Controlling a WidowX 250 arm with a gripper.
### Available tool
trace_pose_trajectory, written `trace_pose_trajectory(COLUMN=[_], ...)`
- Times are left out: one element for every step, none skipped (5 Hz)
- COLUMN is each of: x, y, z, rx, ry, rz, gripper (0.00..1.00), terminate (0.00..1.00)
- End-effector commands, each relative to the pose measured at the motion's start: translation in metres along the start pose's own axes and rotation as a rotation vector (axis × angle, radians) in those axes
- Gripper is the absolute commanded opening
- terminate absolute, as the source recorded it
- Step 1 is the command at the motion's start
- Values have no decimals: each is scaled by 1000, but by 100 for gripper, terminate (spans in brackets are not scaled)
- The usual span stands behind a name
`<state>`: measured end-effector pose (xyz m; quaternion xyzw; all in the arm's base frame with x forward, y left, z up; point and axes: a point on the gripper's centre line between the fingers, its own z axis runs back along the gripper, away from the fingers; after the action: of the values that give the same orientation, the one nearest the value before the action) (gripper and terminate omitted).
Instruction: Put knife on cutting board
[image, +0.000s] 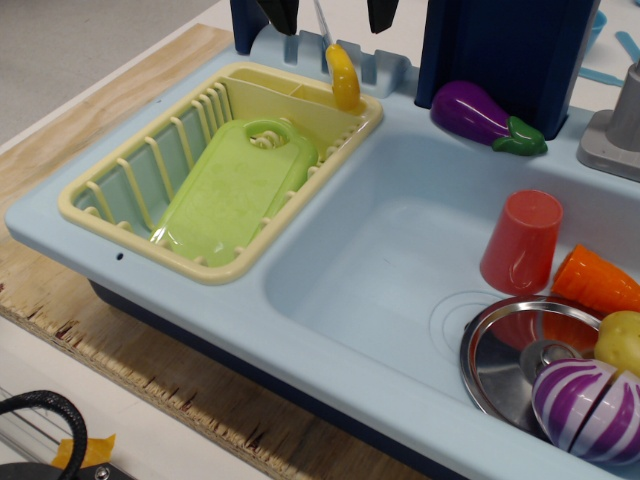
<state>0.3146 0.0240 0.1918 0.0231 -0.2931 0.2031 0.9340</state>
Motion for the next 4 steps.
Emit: trace_pose_trajectory(x=[0, -1, -1, -1], y=[0, 0, 0, 2], z=[0, -12, -25, -37], rx=[0, 7, -6, -24], ry=[0, 15, 38, 46], rz=[0, 13, 9, 13], gripper=[100, 100, 100, 100], terminate=[0, 0, 0, 0])
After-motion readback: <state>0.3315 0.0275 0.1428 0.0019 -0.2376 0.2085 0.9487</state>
